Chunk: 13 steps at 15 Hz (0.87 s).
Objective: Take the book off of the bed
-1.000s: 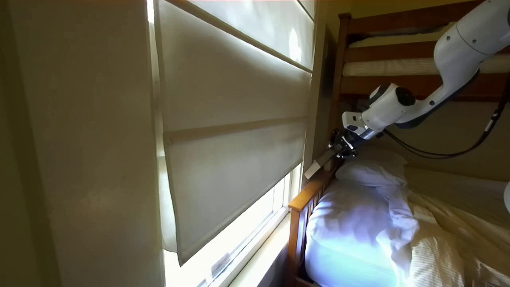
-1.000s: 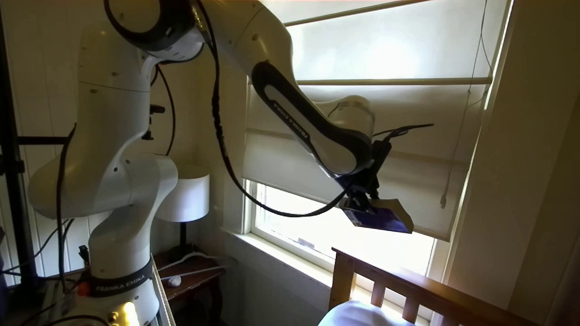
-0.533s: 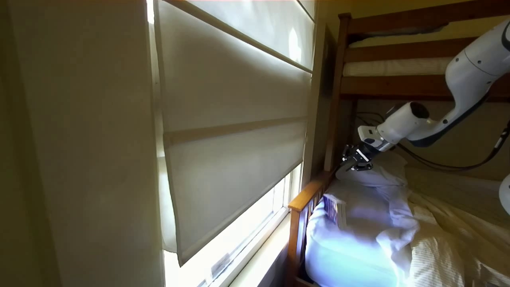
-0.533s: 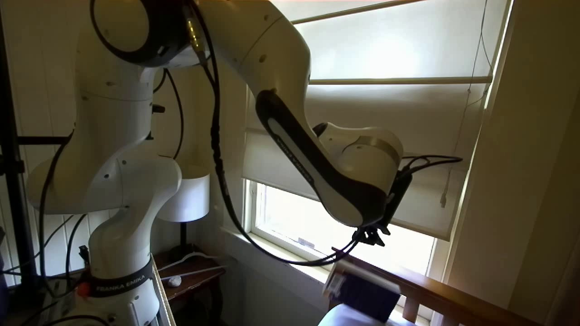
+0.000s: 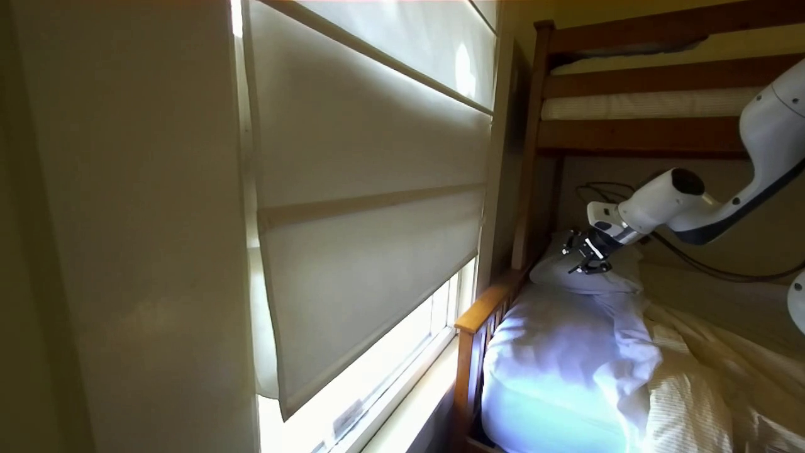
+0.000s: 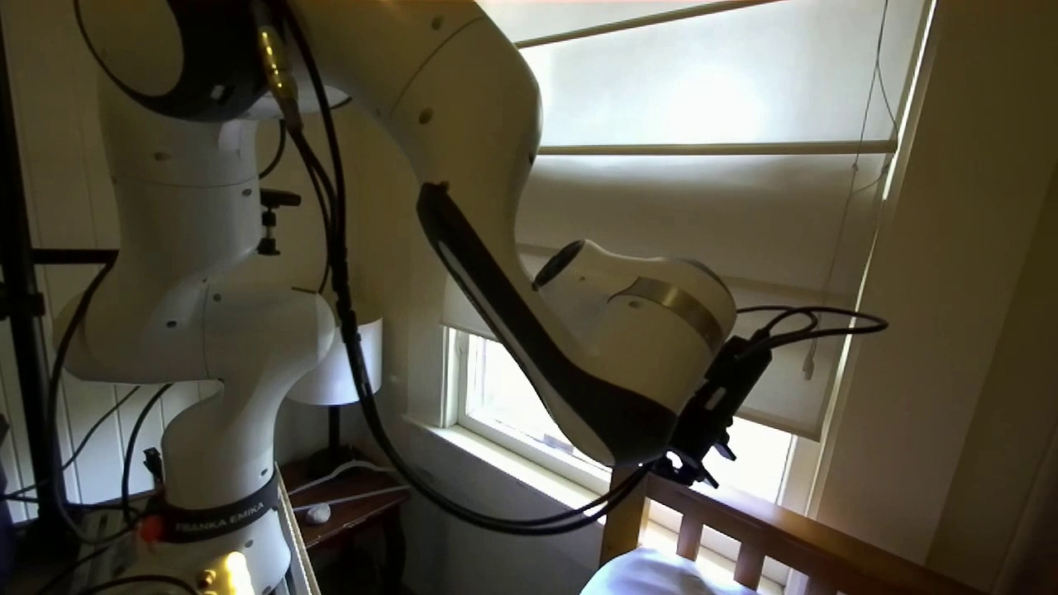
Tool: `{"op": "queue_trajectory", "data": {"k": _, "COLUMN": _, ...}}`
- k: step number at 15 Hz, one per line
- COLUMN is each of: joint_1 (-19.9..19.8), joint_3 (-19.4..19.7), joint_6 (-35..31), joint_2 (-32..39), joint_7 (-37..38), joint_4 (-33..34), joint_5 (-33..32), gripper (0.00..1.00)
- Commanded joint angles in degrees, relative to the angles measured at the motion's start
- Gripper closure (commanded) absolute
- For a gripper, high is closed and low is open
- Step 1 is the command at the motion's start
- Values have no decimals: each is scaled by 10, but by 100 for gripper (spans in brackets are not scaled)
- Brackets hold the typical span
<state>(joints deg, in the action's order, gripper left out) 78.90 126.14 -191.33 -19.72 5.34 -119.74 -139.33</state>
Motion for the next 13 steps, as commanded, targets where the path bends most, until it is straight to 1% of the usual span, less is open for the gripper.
{"op": "queue_trajectory", "data": {"k": 1, "joint_1": -62, "joint_3": -52, "joint_6": 45, "joint_2": 63, "joint_7": 66, "joint_4": -50, "joint_5": 56, "gripper": 26}}
{"op": "queue_trajectory", "data": {"k": 3, "joint_1": -105, "joint_3": -91, "joint_6": 45, "joint_2": 88, "joint_7": 112, "joint_4": -62, "joint_5": 84, "gripper": 13}}
{"op": "queue_trajectory", "data": {"k": 4, "joint_1": -126, "joint_3": -111, "joint_6": 42, "joint_2": 100, "joint_7": 138, "joint_4": -68, "joint_5": 97, "gripper": 5}}
{"op": "queue_trajectory", "data": {"k": 5, "joint_1": -143, "joint_3": -132, "joint_6": 46, "joint_2": 112, "joint_7": 164, "joint_4": -73, "joint_5": 110, "gripper": 1}}
{"op": "queue_trajectory", "data": {"k": 6, "joint_1": -159, "joint_3": -149, "joint_6": 49, "joint_2": 127, "joint_7": 191, "joint_4": -79, "joint_5": 122, "gripper": 0}}
{"op": "queue_trajectory", "data": {"k": 9, "joint_1": -188, "joint_3": -203, "joint_6": 82, "joint_2": 152, "joint_7": 277, "joint_4": -88, "joint_5": 151, "gripper": 0}}
{"op": "queue_trajectory", "data": {"k": 10, "joint_1": -165, "joint_3": -172, "joint_6": 61, "joint_2": 113, "joint_7": 228, "joint_4": -71, "joint_5": 124, "gripper": 0}}
{"op": "queue_trajectory", "data": {"k": 11, "joint_1": -282, "joint_3": -292, "joint_6": 95, "joint_2": 98, "joint_7": 135, "joint_4": -102, "joint_5": 221, "gripper": 0}}
{"op": "queue_trajectory", "data": {"k": 13, "joint_1": -286, "joint_3": -303, "joint_6": 100, "joint_2": 110, "joint_7": 158, "joint_4": -102, "joint_5": 222, "gripper": 0}}
